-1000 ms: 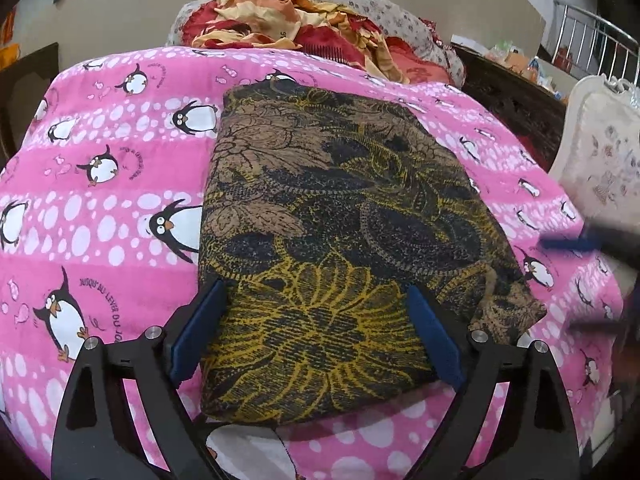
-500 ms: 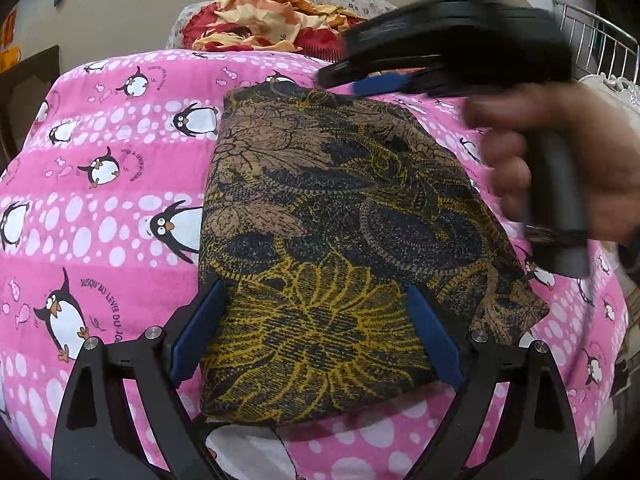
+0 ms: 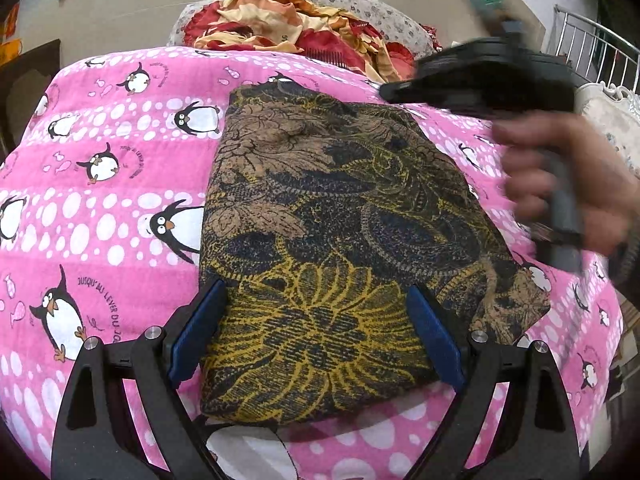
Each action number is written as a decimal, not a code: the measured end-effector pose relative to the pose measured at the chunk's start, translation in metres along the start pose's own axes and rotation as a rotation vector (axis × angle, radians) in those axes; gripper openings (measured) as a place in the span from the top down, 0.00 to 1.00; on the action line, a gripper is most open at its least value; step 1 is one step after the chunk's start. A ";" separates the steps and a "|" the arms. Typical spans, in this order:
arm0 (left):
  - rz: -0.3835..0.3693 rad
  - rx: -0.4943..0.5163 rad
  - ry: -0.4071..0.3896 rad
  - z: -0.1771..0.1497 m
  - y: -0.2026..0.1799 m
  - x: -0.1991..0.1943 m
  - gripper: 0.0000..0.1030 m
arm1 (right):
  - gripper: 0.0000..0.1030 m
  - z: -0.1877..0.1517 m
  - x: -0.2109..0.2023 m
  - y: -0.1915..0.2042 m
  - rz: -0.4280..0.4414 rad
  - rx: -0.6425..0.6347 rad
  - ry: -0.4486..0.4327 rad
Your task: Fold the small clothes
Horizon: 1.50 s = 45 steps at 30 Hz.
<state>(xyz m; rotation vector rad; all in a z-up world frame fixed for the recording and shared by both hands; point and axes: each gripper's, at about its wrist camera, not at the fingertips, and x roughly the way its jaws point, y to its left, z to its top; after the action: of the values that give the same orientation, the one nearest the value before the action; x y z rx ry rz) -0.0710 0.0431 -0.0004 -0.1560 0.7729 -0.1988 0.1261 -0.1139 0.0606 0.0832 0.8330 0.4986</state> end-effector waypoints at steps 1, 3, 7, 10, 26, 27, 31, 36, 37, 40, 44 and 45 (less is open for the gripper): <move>0.001 0.001 0.000 0.000 0.000 0.000 0.11 | 1.00 -0.009 -0.018 0.008 0.029 -0.048 -0.005; 0.000 0.001 0.000 0.000 -0.001 0.000 0.11 | 1.00 -0.027 -0.029 0.021 0.050 -0.108 0.035; 0.007 0.008 0.003 0.000 -0.002 0.001 0.11 | 1.00 -0.085 -0.007 0.009 0.041 -0.161 0.167; 0.019 0.017 0.007 0.000 -0.003 0.001 0.11 | 1.00 -0.091 -0.015 -0.008 0.122 -0.041 0.107; 0.040 0.076 0.045 0.004 -0.011 0.009 0.01 | 0.96 -0.155 -0.084 0.005 0.054 -0.061 0.060; 0.043 0.077 0.047 0.004 -0.012 0.009 0.01 | 0.96 -0.156 -0.085 0.009 0.037 -0.088 0.045; 0.042 0.076 0.046 0.003 -0.013 0.010 0.01 | 0.93 -0.159 -0.085 0.018 -0.014 -0.151 0.017; 0.135 0.060 0.168 0.010 -0.024 0.001 0.01 | 0.91 -0.152 -0.096 0.013 0.006 -0.091 0.072; 0.164 0.053 0.193 0.011 -0.026 -0.002 0.01 | 0.87 -0.150 -0.101 0.014 -0.012 -0.070 0.096; 0.213 0.004 0.243 0.011 -0.035 -0.023 0.01 | 0.83 -0.152 -0.126 0.022 -0.123 -0.059 0.152; 0.223 -0.014 0.212 0.012 -0.051 -0.053 0.01 | 0.36 -0.160 -0.176 0.029 -0.113 -0.034 0.128; 0.224 -0.013 0.206 0.013 -0.054 -0.057 0.01 | 0.16 -0.163 -0.189 0.031 -0.115 -0.031 0.100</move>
<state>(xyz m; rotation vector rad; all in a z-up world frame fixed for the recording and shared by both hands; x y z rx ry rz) -0.1086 0.0054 0.0587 -0.0604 0.9897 0.0036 -0.1113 -0.1926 0.0890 -0.0182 0.9226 0.4092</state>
